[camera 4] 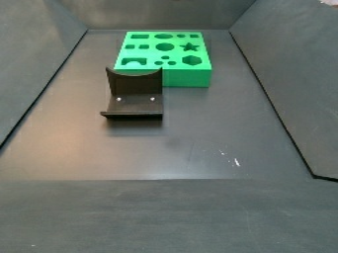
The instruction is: Insert the square-circle object.
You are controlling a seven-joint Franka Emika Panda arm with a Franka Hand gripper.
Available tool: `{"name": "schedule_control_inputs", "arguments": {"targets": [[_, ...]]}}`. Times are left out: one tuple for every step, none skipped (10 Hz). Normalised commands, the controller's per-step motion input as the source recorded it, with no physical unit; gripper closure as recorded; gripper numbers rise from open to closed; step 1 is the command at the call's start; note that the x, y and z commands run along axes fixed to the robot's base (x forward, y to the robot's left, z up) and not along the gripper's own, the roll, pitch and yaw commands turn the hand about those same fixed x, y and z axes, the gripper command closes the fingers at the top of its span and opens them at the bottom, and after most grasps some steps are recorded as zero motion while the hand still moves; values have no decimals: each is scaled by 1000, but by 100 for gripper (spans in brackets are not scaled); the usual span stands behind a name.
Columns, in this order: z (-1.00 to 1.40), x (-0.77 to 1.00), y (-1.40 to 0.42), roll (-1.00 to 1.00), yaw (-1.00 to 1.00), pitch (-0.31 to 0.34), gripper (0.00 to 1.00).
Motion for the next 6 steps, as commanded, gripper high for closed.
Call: {"name": "schedule_control_inputs", "arguments": {"targets": [[-1000,-354,-83,57,0,-123,100],[-1000,-394,-129,90,0,-126,100],[-991,-277,-149,79,0,-147,100],[-889,-269,-80,103,0,-160,100],[-714,-166,-11,24,0,-127,100],[-526,-26,-189,0,0,-91,100]]}}
